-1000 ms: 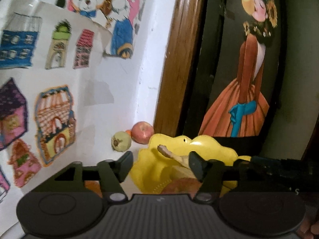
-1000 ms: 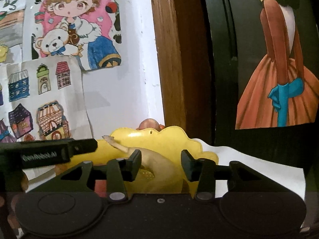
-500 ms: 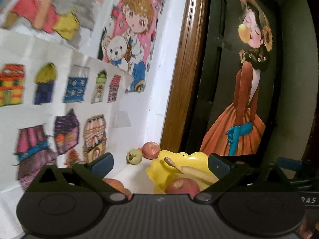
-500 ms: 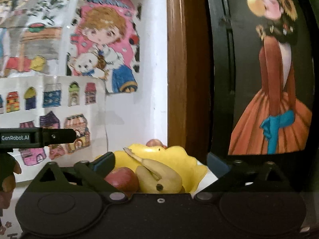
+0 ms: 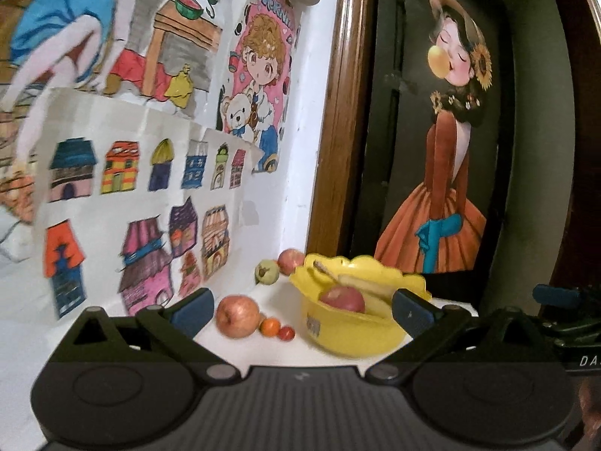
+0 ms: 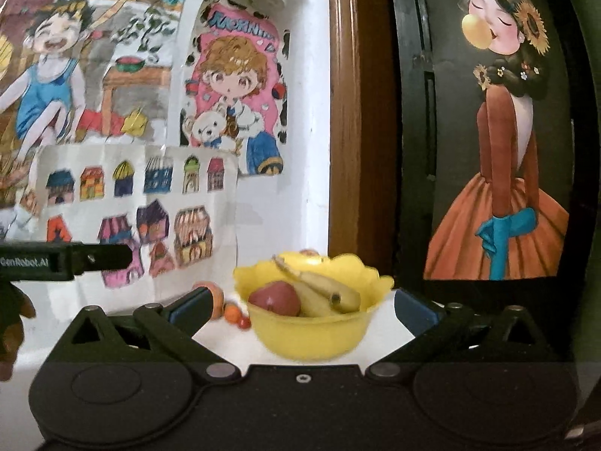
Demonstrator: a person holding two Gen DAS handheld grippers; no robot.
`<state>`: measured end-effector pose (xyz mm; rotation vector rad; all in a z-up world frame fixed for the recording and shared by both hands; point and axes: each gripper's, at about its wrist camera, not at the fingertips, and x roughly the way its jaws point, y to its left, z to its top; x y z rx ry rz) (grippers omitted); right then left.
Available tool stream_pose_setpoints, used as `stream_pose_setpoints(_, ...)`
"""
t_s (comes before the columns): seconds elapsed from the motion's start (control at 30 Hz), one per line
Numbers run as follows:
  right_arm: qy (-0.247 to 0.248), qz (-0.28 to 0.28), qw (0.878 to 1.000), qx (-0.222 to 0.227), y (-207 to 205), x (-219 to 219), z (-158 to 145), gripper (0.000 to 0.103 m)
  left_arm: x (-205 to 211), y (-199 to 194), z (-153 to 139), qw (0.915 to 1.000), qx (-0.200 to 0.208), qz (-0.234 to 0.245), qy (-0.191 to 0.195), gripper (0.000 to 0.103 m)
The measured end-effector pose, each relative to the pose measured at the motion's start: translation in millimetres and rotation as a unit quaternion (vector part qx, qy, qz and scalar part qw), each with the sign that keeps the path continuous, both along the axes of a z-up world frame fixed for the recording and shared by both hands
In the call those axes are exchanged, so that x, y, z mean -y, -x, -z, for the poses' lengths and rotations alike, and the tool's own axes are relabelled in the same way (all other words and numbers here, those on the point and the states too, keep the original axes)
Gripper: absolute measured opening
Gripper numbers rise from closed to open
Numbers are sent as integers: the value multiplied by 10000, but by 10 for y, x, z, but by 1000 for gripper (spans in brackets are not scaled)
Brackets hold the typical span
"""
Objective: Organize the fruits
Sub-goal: 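Lift both tools away from the bowl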
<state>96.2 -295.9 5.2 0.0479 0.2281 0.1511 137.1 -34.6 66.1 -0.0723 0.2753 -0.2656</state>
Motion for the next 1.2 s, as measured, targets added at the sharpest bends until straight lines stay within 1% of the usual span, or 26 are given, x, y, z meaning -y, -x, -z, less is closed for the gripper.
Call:
stream_pose_setpoints(0.3, 162, -12, 9987, -477, 431, -153, 276, 102, -160, 439, 241, 9990, -386, -35, -210, 103)
stream_pose_setpoints(0.43, 104, 21, 9970, -763, 532, -180, 407, 102, -192, 538, 350, 9981, -591, -5, -196, 103)
stream_pose_setpoints(0.53, 63, 8, 9960, -897, 596, -199, 469, 102, -193, 574, 424, 9971, -733, 27, -214, 103)
stream_pose_setpoints(0.77, 86, -65, 9945, -1039, 655, -234, 519, 102, -207, 605, 496, 9957, -889, 35, -243, 103)
stream_pose_setpoints(1.2, 100, -165, 9937, -1109, 593, -257, 511, 102, -291, 548, 416, 9950, -922, -72, -368, 103)
